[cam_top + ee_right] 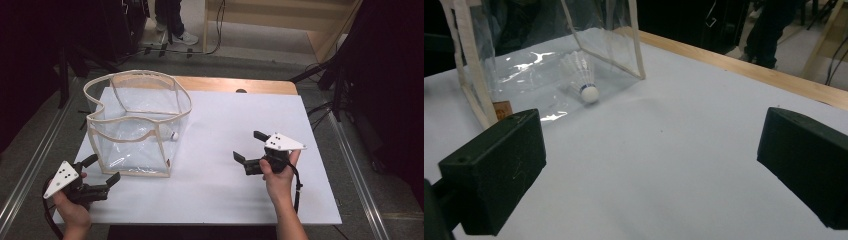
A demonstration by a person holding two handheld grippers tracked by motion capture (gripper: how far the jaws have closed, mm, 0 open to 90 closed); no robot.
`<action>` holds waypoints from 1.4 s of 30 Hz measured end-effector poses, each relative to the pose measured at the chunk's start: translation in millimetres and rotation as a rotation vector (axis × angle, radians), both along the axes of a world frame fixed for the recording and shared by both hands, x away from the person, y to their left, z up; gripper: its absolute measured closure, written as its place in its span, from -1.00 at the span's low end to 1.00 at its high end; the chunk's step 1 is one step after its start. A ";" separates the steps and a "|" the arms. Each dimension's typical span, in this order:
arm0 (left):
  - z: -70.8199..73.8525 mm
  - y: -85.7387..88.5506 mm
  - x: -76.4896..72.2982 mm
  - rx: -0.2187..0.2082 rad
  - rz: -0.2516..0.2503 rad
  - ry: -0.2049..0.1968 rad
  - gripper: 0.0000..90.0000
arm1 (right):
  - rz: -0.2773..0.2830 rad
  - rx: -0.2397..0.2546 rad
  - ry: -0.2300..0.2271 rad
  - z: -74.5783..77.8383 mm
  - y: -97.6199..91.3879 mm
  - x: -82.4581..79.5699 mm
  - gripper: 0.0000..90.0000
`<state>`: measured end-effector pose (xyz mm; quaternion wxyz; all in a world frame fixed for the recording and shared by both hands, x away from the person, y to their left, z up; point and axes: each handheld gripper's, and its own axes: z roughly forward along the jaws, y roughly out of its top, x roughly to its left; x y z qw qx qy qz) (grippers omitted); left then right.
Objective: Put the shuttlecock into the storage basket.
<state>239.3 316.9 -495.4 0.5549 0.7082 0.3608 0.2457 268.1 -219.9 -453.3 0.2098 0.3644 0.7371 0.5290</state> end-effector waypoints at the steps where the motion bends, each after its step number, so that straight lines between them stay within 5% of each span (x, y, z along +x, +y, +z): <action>1: 0.0 0.0 0.0 0.000 0.000 0.000 -1.00 | -0.003 0.003 0.000 -1.0 -2.6 -0.9 -1.00; 42: 0.0 -0.3 -0.4 0.003 0.004 0.000 -1.00 | -0.159 -0.004 0.045 -31.5 -78.8 -29.1 -1.00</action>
